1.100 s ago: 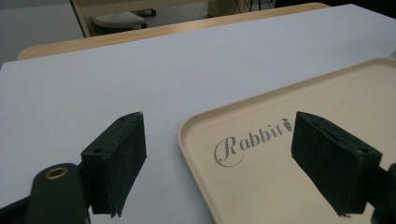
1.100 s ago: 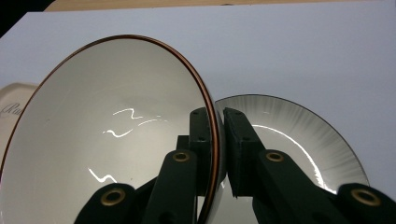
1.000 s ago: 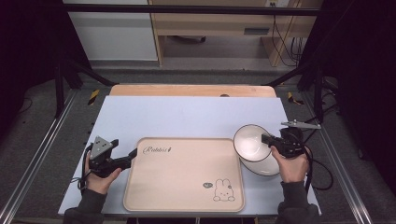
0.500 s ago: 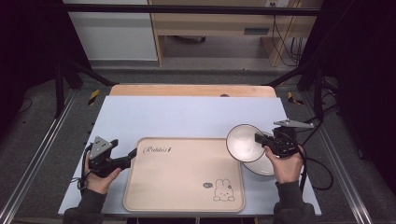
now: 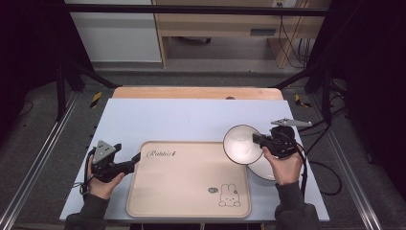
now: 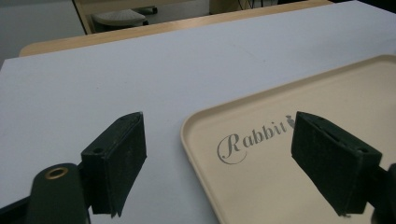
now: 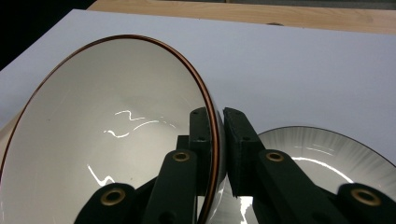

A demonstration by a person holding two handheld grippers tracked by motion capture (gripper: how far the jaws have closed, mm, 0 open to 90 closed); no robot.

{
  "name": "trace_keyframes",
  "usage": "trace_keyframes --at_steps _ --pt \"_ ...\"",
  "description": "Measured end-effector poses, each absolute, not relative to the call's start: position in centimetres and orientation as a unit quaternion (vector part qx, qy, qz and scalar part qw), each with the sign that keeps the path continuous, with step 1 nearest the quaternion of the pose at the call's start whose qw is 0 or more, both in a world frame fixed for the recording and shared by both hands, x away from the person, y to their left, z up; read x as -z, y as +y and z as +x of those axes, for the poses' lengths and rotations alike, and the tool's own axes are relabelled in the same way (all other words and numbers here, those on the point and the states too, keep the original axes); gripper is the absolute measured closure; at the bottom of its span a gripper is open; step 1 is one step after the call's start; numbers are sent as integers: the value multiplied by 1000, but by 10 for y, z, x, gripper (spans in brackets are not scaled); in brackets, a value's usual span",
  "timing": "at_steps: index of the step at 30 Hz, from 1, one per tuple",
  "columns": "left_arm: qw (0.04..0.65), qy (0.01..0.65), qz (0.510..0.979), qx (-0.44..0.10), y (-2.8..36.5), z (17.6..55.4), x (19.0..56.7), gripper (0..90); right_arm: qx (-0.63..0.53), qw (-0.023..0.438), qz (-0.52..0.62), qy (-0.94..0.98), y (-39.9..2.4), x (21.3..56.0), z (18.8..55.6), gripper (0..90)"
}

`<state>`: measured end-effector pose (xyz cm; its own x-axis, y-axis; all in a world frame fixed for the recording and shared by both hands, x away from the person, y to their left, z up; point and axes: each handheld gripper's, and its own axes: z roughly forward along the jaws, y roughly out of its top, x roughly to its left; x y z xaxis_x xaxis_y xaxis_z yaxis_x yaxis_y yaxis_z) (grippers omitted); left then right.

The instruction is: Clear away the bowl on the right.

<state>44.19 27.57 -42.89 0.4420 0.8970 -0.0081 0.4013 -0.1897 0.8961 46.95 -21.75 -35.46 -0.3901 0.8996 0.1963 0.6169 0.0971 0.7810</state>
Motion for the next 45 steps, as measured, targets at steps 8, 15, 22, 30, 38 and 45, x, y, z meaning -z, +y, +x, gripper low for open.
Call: trace_keyframes --at_steps 8,15,22,30,38,45 --pt "449 448 722 -276 274 442 429 176 -423 164 518 726 -205 352 474 825" --pt "449 448 722 -275 274 442 429 176 -425 159 509 731 -189 351 481 824" --pt "448 448 724 -274 273 442 430 176 -431 156 498 736 -176 349 486 825" --pt "449 448 723 -275 274 442 429 176 -438 152 487 740 -158 349 492 824" --pt "450 447 722 -277 274 441 429 177 -433 143 484 747 -146 355 498 824" --pt "449 446 723 -276 274 441 429 177 -433 137 481 750 -138 358 501 824"
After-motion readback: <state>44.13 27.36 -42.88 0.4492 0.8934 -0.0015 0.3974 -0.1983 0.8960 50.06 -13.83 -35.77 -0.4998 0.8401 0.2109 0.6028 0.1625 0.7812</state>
